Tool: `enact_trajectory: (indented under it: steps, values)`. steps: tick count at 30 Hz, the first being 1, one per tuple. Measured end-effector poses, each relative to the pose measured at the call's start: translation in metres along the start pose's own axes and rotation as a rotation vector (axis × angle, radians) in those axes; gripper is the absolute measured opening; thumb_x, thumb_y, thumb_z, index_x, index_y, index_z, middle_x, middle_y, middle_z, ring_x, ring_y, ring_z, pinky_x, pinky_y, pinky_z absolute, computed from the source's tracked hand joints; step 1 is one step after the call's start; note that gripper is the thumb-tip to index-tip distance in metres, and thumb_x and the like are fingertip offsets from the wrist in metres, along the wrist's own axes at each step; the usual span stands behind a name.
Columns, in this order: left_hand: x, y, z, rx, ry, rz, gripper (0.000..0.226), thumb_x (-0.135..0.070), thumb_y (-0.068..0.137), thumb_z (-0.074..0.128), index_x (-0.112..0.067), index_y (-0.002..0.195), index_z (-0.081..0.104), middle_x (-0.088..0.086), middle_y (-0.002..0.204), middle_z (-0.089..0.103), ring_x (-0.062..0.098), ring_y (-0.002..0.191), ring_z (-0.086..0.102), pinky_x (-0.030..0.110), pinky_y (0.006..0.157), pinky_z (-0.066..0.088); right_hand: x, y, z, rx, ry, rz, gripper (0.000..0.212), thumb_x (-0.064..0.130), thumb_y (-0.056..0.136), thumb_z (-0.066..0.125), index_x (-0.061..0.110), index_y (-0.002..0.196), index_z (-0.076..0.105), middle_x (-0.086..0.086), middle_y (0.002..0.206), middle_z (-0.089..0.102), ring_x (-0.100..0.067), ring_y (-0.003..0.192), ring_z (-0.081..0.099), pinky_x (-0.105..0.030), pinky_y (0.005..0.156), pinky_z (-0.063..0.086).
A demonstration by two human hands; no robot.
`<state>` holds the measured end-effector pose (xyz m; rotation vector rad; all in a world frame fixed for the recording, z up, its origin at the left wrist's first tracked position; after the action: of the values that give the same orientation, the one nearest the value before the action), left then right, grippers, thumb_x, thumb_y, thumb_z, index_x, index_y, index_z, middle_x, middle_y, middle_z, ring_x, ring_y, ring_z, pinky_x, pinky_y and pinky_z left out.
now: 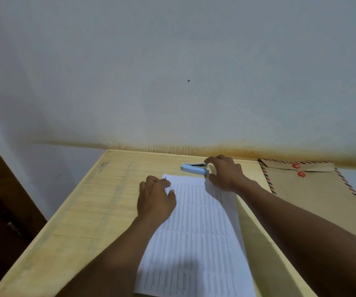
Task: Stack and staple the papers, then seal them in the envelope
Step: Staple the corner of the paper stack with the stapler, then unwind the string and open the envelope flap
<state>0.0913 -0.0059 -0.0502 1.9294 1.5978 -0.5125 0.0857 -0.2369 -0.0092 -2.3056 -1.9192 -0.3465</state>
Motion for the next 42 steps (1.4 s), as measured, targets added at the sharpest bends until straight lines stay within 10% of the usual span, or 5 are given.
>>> enact_trajectory:
  steps: [11, 25, 36, 42]
  values:
    - [-0.140, -0.029, 0.043, 0.132, 0.107, 0.331, 0.037, -0.034, 0.096, 0.060, -0.030, 0.132, 0.059, -0.005, 0.139, 0.045, 0.021, 0.132, 0.039, 0.034, 0.104, 0.035, -0.183, -0.130, -0.057, -0.004, -0.047, 0.403, 0.041, 0.045, 0.095, 0.053, 0.030, 0.134, 0.053, -0.006, 0.141, 0.049, -0.031, 0.130, 0.043, -0.054, 0.105, 0.037]
    - [-0.236, -0.085, 0.160, 0.425, 0.220, 0.597, 0.065, -0.048, 0.100, 0.051, -0.026, 0.158, 0.032, 0.006, 0.169, 0.021, 0.028, 0.156, 0.016, 0.045, 0.126, 0.021, -0.141, -0.227, -0.033, 0.096, -0.038, 0.174, 0.038, 0.049, 0.091, 0.056, 0.036, 0.127, 0.058, 0.005, 0.124, 0.055, -0.018, 0.112, 0.048, -0.036, 0.088, 0.052]
    - [-0.223, -0.088, 0.165, 0.361, 0.182, 0.610, 0.063, -0.056, 0.096, 0.044, -0.028, 0.153, 0.044, -0.004, 0.160, 0.040, 0.019, 0.147, 0.032, 0.041, 0.122, 0.028, -0.218, -0.179, -0.053, -0.359, 0.228, 0.540, 0.023, 0.044, 0.085, 0.071, 0.021, 0.078, 0.073, 0.005, 0.074, 0.069, -0.014, 0.072, 0.062, -0.042, 0.069, 0.060]
    - [-0.224, -0.083, 0.169, 0.349, 0.242, 0.594, 0.071, -0.064, 0.092, 0.038, -0.031, 0.155, 0.036, -0.006, 0.152, 0.040, 0.020, 0.137, 0.035, 0.042, 0.114, 0.034, -0.214, -0.171, -0.043, -0.437, 0.084, 0.536, 0.017, 0.037, 0.091, 0.068, 0.022, 0.085, 0.074, 0.001, 0.084, 0.068, -0.019, 0.084, 0.057, -0.041, 0.073, 0.055]
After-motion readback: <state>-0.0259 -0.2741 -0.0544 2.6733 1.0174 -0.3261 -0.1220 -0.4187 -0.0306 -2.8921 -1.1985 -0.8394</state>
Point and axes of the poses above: each hand's wrist, its own y-axis towards the middle knuckle, its own z-axis out of the palm, x = y × z, the point moved 10 cm from there along y, towards the middle knuckle
